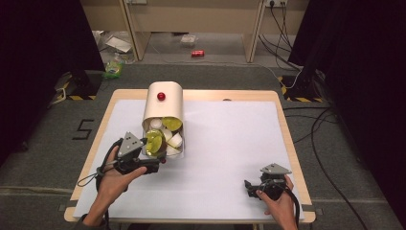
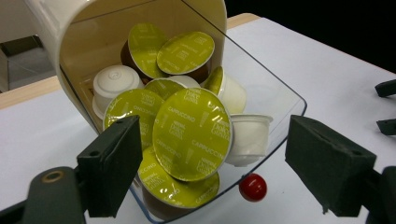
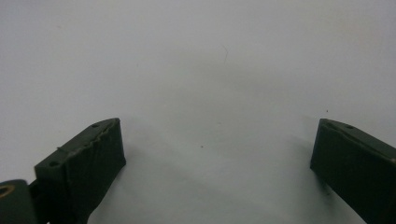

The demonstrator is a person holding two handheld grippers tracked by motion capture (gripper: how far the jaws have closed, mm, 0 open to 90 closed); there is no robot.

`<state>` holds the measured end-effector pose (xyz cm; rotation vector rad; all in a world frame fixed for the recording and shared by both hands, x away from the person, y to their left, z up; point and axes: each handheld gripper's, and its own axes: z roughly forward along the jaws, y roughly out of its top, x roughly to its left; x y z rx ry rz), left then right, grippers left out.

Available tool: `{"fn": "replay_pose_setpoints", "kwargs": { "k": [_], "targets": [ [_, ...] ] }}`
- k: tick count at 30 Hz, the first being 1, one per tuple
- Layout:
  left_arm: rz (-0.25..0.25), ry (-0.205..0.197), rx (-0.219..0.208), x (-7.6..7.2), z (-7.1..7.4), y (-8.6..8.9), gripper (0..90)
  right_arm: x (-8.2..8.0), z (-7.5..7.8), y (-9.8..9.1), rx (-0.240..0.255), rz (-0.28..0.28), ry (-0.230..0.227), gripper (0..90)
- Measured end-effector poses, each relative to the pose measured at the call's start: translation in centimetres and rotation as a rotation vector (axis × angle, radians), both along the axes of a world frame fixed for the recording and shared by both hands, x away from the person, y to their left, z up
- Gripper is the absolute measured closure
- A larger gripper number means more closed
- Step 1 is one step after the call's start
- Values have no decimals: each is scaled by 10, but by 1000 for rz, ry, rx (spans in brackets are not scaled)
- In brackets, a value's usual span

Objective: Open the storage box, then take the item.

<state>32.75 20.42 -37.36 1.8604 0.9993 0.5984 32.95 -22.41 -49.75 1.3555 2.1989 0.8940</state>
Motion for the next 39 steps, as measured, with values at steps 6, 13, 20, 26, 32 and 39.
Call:
{"fn": "replay_pose_setpoints", "kwargs": {
  "k": [6,13,20,26,32,39],
  "targets": [
    [7,-1,5,7,2,-1,191,0,0,0,0,0,0,31],
    [18,15,-6,13,2,1,196,0,0,0,1,0,0,31],
    [24,14,-11,17,3,2,216,0,0,0,1,-2,2,31],
    [21,26,-12,20,0,3,255,0,0,0,1,-2,1,31],
    [14,32,-2,22,0,0,263,0,0,0,1,-2,2,31],
    [7,49,16,26,-5,-5,294,0,0,0,2,-3,3,31]
  ]
}}
